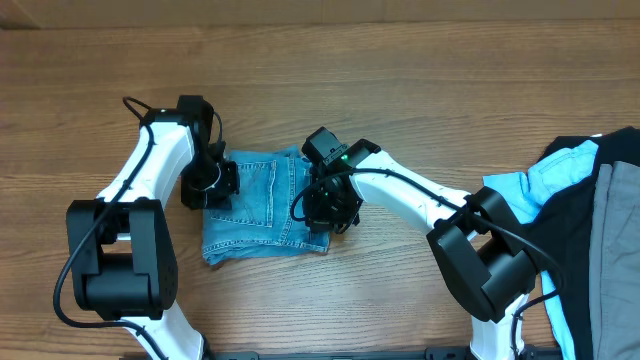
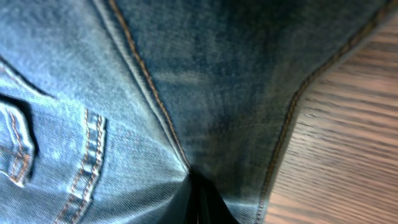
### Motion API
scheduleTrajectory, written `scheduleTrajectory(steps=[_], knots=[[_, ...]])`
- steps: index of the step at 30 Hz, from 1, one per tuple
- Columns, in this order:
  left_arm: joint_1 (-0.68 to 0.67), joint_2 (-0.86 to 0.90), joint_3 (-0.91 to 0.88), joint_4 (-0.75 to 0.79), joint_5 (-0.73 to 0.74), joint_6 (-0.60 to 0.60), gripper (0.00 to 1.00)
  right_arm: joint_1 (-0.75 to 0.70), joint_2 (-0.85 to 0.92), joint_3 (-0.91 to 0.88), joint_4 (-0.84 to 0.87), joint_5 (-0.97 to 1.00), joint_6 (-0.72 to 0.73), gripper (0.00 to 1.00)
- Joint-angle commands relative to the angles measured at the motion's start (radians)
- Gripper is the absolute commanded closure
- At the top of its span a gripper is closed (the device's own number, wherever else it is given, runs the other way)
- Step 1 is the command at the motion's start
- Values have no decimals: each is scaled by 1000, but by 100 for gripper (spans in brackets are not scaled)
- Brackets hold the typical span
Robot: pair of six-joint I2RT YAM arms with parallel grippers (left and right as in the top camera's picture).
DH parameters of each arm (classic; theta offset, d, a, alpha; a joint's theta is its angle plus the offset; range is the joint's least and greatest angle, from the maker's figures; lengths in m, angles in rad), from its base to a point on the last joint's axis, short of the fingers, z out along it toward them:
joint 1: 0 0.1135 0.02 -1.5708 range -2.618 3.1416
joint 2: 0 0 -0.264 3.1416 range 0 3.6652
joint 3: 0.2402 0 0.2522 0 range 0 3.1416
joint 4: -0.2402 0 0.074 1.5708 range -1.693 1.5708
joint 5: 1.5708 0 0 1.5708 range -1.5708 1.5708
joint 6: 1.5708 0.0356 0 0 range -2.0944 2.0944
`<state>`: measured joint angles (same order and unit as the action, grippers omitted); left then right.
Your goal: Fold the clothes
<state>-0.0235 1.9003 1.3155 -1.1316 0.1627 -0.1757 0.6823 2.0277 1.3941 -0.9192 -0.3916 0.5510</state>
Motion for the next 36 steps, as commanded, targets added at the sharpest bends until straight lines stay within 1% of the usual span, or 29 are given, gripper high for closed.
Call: scheduleTrajectory(steps=[1, 4, 5, 8, 10, 12, 15, 18, 22, 25, 27, 31, 36], knots=[[34, -5, -3, -25, -12, 46, 96, -6, -62, 47, -47, 51, -112, 96], [65, -5, 56, -102, 24, 68, 96, -6, -128, 98, -92, 50, -172, 96], [72, -5, 77, -126, 59, 90, 96, -6, -153, 111, -101, 48, -183, 96], [83, -13, 130, -186, 234, 207, 96, -3, -208, 120, -100, 18, -185, 96], [83, -21, 135, -196, 282, 230, 96, -1, -217, 120, -97, -21, -185, 96], [80, -23, 132, -199, 287, 230, 96, 2, -213, 108, -84, -29, -181, 96], [70, -23, 105, -192, 278, 245, 96, 5, -201, 50, -4, -29, -175, 96], [61, -23, 42, -167, 276, 247, 96, 5, -172, -31, 72, -31, -111, 95], [56, -23, -105, -60, 276, 225, 95, 5, -116, -156, 166, -71, -29, 95], [56, -23, -206, 48, 275, 198, 96, 5, -74, -205, 214, -113, -1, 95], [56, -23, -256, 113, 276, 160, 96, -2, -55, -208, 216, -113, 30, 95], [60, -28, -237, 110, 287, 145, 96, -35, -67, -192, 206, -118, 17, 96], [61, -64, -68, -31, 275, 156, 96, -83, -148, -98, 124, -121, -106, 96]])
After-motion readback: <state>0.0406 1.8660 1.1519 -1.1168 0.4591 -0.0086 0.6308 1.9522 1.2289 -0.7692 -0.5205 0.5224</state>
